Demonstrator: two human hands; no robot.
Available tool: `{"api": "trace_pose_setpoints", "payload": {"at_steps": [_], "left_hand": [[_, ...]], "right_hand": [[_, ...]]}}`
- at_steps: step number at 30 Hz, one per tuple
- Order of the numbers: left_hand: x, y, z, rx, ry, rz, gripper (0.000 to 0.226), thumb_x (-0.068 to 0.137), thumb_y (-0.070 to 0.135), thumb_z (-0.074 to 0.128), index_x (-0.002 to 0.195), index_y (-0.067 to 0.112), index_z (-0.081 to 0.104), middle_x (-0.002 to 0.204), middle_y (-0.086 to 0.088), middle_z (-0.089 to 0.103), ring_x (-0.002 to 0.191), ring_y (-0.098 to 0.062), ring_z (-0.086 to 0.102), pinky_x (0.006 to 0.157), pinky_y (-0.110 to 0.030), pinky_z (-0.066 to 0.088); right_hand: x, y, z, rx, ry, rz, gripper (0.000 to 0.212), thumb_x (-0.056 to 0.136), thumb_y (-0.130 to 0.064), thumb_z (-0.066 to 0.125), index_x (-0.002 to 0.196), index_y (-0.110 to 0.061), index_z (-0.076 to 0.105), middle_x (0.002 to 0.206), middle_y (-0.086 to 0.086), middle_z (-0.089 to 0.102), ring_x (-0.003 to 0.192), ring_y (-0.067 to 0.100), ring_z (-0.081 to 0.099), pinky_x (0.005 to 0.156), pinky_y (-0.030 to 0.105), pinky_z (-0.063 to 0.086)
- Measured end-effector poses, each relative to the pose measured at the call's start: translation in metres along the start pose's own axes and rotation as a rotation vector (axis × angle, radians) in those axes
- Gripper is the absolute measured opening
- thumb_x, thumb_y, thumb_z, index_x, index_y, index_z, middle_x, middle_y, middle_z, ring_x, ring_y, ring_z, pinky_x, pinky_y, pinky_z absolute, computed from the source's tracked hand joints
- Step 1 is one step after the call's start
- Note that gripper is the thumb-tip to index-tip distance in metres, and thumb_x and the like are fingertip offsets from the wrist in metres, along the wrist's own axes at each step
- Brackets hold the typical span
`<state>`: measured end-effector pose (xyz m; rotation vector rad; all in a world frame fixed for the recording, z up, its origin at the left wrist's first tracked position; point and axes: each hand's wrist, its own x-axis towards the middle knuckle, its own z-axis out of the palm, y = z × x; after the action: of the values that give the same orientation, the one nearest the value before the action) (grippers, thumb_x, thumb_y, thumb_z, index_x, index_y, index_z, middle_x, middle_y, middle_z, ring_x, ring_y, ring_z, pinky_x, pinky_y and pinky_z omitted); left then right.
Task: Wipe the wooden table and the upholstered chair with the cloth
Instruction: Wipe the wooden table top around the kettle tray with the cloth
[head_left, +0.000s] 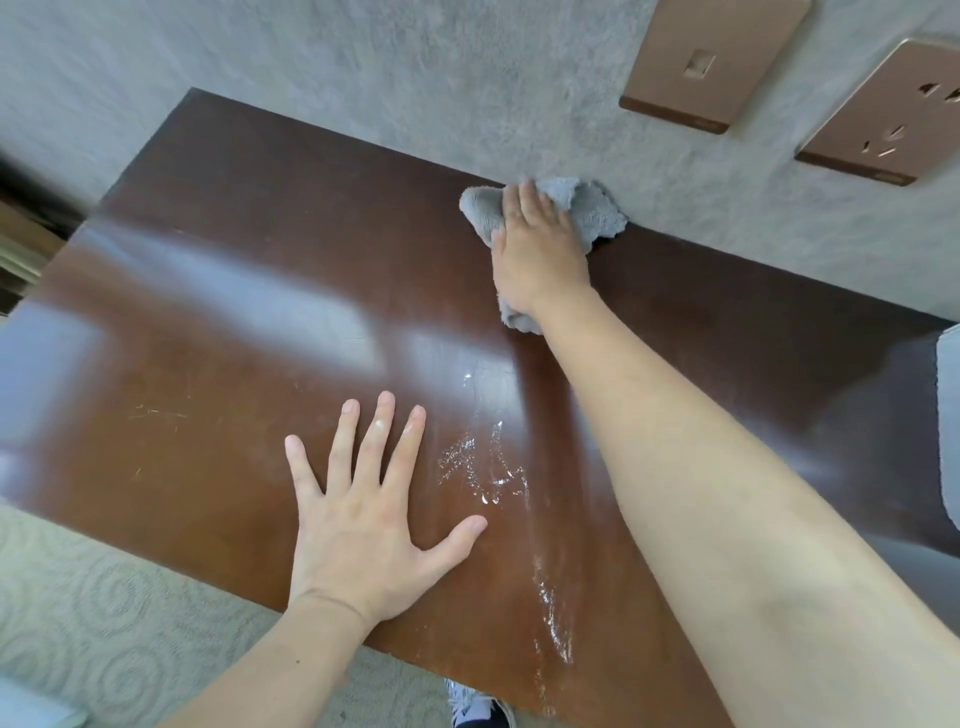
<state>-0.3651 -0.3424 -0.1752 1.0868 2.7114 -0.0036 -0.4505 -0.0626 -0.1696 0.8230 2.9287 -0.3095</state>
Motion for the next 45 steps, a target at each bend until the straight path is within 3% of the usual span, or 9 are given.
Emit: {"api": "trace_pose_setpoints", "payload": {"at_steps": [3,10,16,23,26,31,38,41,45], "left_hand": [[-0.001,0.001,0.000,0.003,0.020,0.001,0.104,0.079,0.091,0.020,0.158,0.022,0.029,0.165,-0.007,0.025,0.154,-0.032,0.014,0.114,-0.073,0.013],[0.000,0.001,0.005,0.010,0.044,-0.008,0.108,0.076,0.093,0.022,0.158,0.023,0.027,0.165,-0.007,0.023,0.154,-0.032,0.012,0.114,-0.074,0.010],[-0.001,0.000,0.005,0.001,0.050,-0.022,0.109,0.074,0.094,0.025,0.158,0.025,0.025,0.166,-0.005,0.020,0.155,-0.030,0.008,0.115,-0.073,0.008],[-0.002,-0.001,0.007,-0.002,0.079,-0.027,0.109,0.074,0.094,0.023,0.159,0.026,0.022,0.167,-0.004,0.018,0.155,-0.029,0.005,0.115,-0.073,0.007],[-0.002,0.000,0.007,0.003,0.085,-0.030,0.109,0.073,0.094,0.023,0.159,0.026,0.020,0.167,-0.004,0.015,0.155,-0.029,0.003,0.115,-0.073,0.005],[-0.001,-0.001,0.008,-0.012,0.112,-0.025,0.109,0.074,0.094,0.021,0.159,0.026,0.018,0.167,-0.004,0.015,0.155,-0.029,0.003,0.115,-0.073,0.005],[-0.002,-0.002,0.005,-0.043,0.116,-0.013,0.107,0.075,0.092,0.025,0.159,0.027,0.016,0.169,-0.001,0.011,0.155,-0.026,-0.001,0.117,-0.071,0.000],[-0.006,-0.007,0.000,-0.093,0.080,0.007,0.108,0.075,0.090,0.023,0.160,0.025,0.010,0.169,0.002,0.004,0.155,-0.020,-0.007,0.120,-0.064,-0.006],[-0.006,-0.027,-0.006,-0.243,0.080,0.058,0.105,0.078,0.082,0.031,0.161,0.020,0.011,0.169,0.001,0.010,0.155,-0.017,0.000,0.126,-0.044,-0.002]], "right_hand": [[0.014,-0.021,-0.002,-0.020,0.018,0.067,0.055,0.107,-0.030,0.025,0.153,-0.002,0.018,0.161,0.017,0.020,0.147,0.031,0.023,0.120,0.042,0.019],[-0.102,0.023,0.009,0.110,0.025,-0.161,0.052,0.107,-0.026,0.028,0.155,-0.008,0.022,0.164,0.010,0.018,0.152,0.026,0.015,0.124,0.036,0.005],[-0.232,0.029,0.017,0.272,-0.042,-0.039,0.054,0.105,-0.033,0.022,0.155,-0.014,0.026,0.164,0.000,0.018,0.152,0.008,0.009,0.125,0.033,0.006],[-0.347,-0.007,0.016,0.589,0.016,0.232,0.048,0.100,-0.047,0.018,0.147,-0.048,0.025,0.150,-0.041,0.012,0.139,-0.024,0.001,0.113,0.004,-0.001],[-0.364,-0.025,0.030,0.563,-0.004,0.237,0.056,0.101,-0.043,0.014,0.155,-0.029,0.018,0.162,-0.021,0.011,0.148,-0.007,0.000,0.120,0.018,-0.002],[-0.320,-0.026,0.049,0.193,0.028,0.187,0.061,0.104,-0.040,0.018,0.158,-0.016,0.004,0.167,0.002,0.000,0.153,0.015,-0.007,0.125,0.036,-0.002],[-0.219,-0.006,0.044,0.109,0.093,0.257,0.061,0.104,-0.038,0.024,0.158,-0.016,0.006,0.167,0.005,0.002,0.154,0.020,0.000,0.125,0.040,0.003],[-0.234,-0.018,0.043,0.127,0.108,0.305,0.060,0.105,-0.035,0.026,0.158,-0.014,0.008,0.167,0.007,0.003,0.154,0.023,0.002,0.125,0.041,0.004],[-0.306,-0.048,0.056,0.178,0.099,0.314,0.061,0.105,-0.036,0.025,0.158,-0.015,0.005,0.167,0.006,0.001,0.154,0.019,-0.003,0.125,0.042,0.004]]}}
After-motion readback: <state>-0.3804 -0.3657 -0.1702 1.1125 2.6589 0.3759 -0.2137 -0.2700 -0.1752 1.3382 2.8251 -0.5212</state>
